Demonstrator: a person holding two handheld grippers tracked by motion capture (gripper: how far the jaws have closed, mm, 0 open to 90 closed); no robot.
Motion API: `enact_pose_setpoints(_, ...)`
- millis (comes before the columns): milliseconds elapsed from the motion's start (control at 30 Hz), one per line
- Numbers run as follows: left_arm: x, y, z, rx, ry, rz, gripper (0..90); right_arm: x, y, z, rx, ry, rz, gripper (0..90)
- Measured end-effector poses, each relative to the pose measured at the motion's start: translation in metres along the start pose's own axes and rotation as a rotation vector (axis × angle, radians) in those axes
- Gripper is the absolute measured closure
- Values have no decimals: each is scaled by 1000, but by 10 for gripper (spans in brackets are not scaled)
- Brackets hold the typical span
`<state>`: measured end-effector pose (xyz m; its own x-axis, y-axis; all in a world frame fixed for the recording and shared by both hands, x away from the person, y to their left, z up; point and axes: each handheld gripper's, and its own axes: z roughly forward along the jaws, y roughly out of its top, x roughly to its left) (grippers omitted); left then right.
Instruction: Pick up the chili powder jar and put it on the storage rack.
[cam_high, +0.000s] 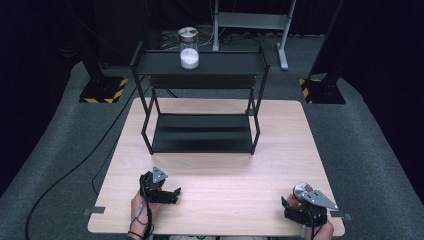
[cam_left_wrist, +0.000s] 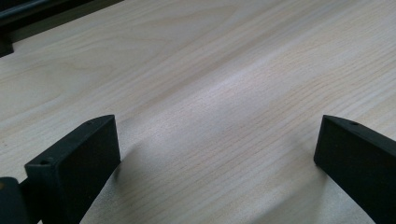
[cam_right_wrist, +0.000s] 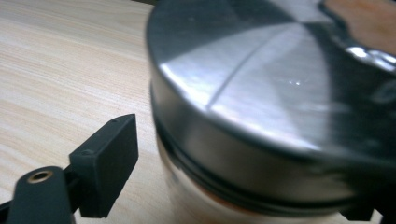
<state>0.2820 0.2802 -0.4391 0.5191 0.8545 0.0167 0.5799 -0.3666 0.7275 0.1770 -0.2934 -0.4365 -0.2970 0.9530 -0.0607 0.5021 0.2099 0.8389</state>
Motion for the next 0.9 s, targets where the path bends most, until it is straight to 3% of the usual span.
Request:
enact_pose_setpoints(233, 3, 1, 1, 7, -13, -10, 0, -15, -3, -4, 14, 35, 49, 298)
enact_pose_setpoints(433, 1, 1, 1, -1, -11, 14, 0, -15, -5, -5, 6, 33, 46, 309)
enact_pose_setpoints(533, 3, 1, 1, 2, -18, 6, 0, -16, -2, -5, 16, 36, 42, 310)
enact_pose_setpoints(900, 4, 2, 1, 6, -24, 1, 0, -18, 28, -5, 68, 62, -6, 310)
